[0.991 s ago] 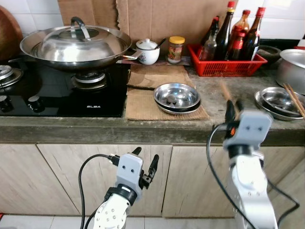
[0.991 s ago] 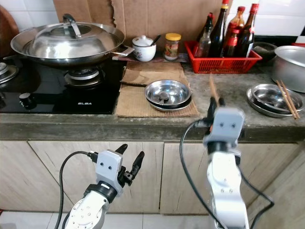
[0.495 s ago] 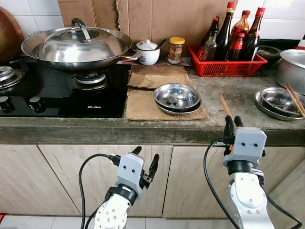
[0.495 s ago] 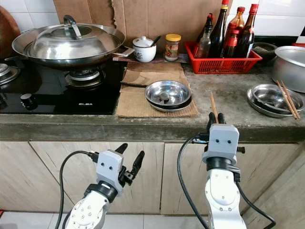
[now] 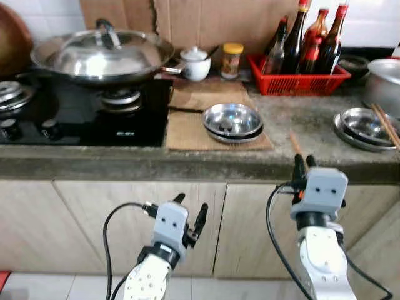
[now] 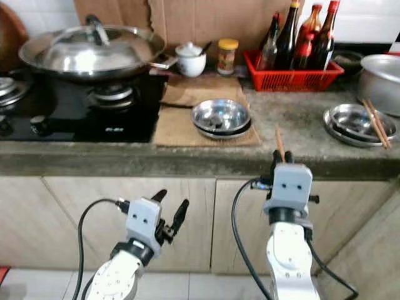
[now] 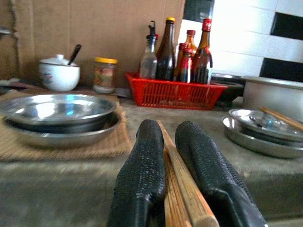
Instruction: Kitchen organization
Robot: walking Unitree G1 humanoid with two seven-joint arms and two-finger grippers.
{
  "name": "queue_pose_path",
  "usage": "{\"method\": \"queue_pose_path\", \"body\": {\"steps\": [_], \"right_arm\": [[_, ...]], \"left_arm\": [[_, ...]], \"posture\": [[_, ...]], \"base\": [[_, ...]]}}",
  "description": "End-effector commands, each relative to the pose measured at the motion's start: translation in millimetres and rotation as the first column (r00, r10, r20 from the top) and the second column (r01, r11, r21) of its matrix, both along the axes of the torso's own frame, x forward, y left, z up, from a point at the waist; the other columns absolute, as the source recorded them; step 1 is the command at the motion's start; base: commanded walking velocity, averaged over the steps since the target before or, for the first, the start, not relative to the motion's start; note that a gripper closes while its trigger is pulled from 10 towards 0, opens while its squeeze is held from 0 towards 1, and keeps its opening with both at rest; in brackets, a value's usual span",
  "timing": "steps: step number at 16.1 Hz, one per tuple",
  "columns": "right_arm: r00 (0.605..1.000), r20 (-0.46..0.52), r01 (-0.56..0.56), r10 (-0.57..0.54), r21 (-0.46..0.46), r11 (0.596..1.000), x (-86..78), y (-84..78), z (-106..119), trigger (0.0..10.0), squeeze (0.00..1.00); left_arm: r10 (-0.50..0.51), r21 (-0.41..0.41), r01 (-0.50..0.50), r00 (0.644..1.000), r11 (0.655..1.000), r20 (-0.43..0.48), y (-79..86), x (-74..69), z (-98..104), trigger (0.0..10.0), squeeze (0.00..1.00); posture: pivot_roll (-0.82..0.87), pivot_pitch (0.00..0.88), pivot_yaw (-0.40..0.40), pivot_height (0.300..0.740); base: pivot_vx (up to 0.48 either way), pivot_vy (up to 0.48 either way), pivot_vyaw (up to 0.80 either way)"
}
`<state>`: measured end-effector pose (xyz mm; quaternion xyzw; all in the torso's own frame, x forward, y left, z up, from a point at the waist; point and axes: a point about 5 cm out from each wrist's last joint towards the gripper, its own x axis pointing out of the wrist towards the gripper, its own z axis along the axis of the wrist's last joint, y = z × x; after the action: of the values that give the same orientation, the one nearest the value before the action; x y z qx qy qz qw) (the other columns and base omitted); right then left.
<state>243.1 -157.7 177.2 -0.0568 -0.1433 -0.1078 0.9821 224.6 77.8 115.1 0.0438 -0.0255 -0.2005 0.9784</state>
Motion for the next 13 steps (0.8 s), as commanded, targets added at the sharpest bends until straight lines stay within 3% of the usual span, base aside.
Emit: {"method": "queue_pose_path", "body": {"steps": [1, 13], "right_arm": [[0.999, -0.036, -0.009, 0.009, 0.009, 1.000, -0.1, 1.2, -6.0, 10.0, 0.00], [0.990, -0.113, -0.077, 0.082, 0.047, 0.996, -7.3, 12.0, -24.9, 10.0, 0.00]], "left_arm": [[-0.010, 0.015, 0.010, 1.000, 1.000, -0.008, -0.9, -1.9, -3.1, 10.0, 0.00], [-0.021, 0.021, 0.021, 1.000, 1.000, -0.014, -1.7, -3.2, -5.5, 10.0, 0.00]], "posture": [[0.08, 0.000, -0.038, 0.740], [0.08, 0.000, -0.030, 0.740]], "base": [[-0.326, 0.000, 0.00], [-0.302, 0.000, 0.00]]}}
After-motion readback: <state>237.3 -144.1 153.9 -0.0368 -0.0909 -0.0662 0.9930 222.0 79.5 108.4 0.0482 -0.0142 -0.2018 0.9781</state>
